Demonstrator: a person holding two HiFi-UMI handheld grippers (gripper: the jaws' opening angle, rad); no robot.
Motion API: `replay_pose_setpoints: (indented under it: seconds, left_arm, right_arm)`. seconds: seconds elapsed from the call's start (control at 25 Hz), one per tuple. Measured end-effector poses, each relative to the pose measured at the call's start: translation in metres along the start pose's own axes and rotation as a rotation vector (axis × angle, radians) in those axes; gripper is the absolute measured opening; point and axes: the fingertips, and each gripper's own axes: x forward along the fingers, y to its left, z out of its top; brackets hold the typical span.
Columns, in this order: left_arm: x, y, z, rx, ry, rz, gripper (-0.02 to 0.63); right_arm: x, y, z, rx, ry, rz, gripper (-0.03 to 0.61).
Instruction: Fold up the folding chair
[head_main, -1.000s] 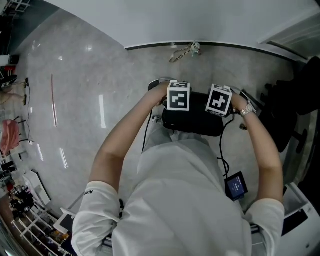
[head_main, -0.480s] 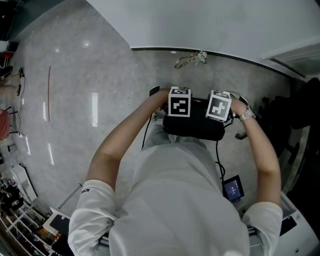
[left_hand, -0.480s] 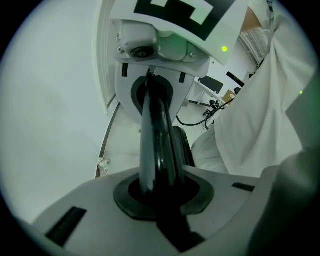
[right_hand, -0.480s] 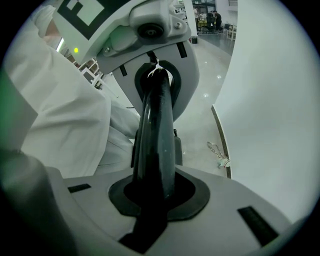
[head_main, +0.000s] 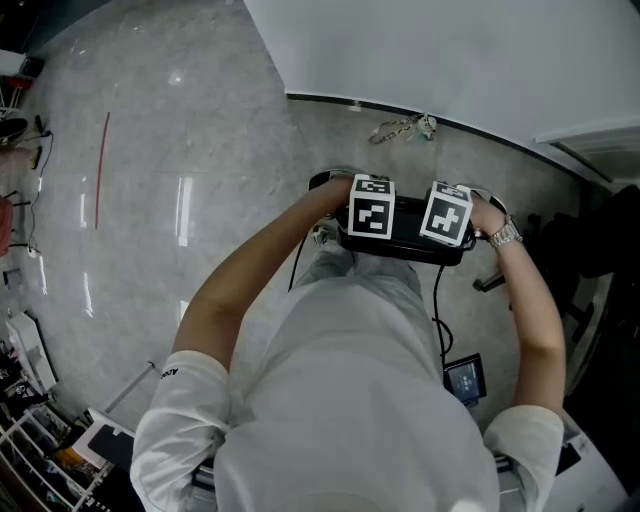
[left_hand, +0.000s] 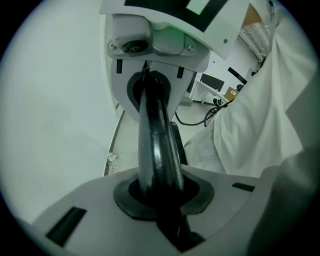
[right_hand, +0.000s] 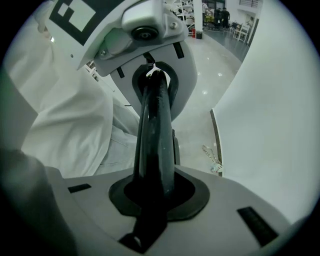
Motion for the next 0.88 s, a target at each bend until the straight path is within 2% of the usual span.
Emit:
replay_pose_setpoints:
  seconds: [0.16, 0.4, 0.6, 0.88]
  left_arm:
    - [-0.013, -0.003, -0.022, -0.001, 0.019, 0.033, 0.065]
    - [-0.040, -0.003, -0.071, 0.011, 0.114, 0.071, 0.066]
    - [-0.069, 0.015, -0.107, 0.009, 0.187, 0.083, 0.066]
    - [-0.101, 0.054, -0.157, -0.032, 0.209, 0.146, 0.066]
  right_arm:
    - [0.001, 0.001, 0.025, -0.010, -0.001, -0.028, 0.057]
    - [0.005, -0.005, 0.077, -0.033, -0.037, -0.053, 0.054]
    - [-0.001, -0.028, 0.120, -0.063, -0.092, -0.072, 0.054]
    - [-0.008, -0.075, 0.176, -0.152, -0.089, -0.095, 0.055]
